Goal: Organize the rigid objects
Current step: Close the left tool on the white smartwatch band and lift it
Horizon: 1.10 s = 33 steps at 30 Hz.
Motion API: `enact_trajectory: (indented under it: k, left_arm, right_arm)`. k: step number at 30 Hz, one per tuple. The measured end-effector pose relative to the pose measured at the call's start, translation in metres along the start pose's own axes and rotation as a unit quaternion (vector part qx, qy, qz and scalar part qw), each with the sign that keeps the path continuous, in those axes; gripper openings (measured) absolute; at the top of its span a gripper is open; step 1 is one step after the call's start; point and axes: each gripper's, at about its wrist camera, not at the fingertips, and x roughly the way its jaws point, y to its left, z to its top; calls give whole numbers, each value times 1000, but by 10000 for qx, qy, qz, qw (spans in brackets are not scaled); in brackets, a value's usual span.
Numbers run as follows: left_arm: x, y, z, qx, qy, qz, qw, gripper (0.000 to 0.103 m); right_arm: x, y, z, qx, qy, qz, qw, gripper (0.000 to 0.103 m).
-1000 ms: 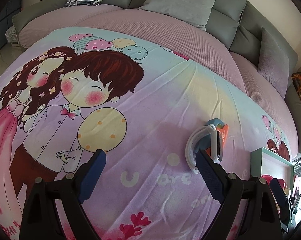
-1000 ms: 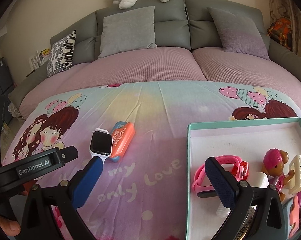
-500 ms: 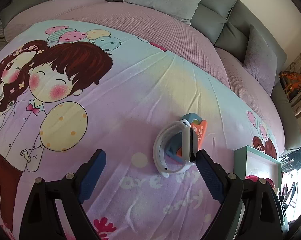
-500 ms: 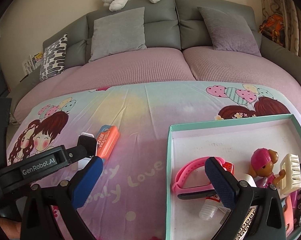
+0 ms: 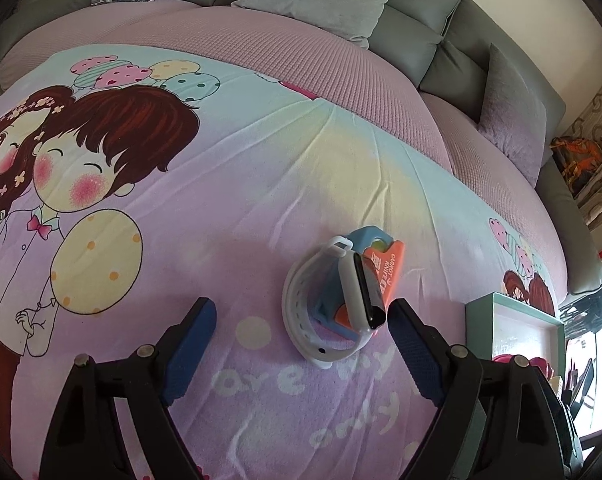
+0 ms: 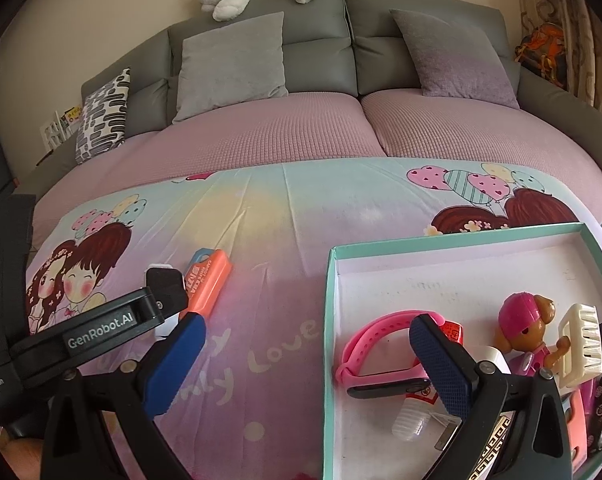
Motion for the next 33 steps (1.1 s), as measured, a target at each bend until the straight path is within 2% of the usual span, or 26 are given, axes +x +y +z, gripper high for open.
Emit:
enact_trajectory:
  k: [5,6,7,8,12,14,20,26,33]
  left_arm:
    - [1,-2,0,38,-43,-101,9999,84]
    - [1,-2,0,39,-49,-132,9999,81]
    - [2,-3,0,35,-45,-160,9999,72]
    - [2,-3,0,24,-41,-189,9998,69]
    - [4,-4,1,-31,-45,-290,9996,68]
    - [4,-4,1,-61,-28,-399,9992,62]
    - [5,-7,0,-30,-3,-425,9991,55]
    - [2,-4,-1,-125,19,-458,9989,55]
    - [-13,4,-2,-227,-3,-187,9996,55]
  right_arm:
    - [1,-2,0,40,1,-21,10000,103]
    - [1,-3,0,40,3,-28,10000,103]
    - [1,-2,0,38,5,-34,10000,103]
    - [1,-2,0,38,10,-33,10000,103]
    - [2,-3,0,40,23,-42,10000,103]
    - [2,-3,0,39,26,-40,10000,103]
    - [4,-3,-1,41,46,-46,10000,103]
    - [4,-3,-1,37,50,-49,10000,103]
    - [1,4,-1,-107,-33,15,9999,103]
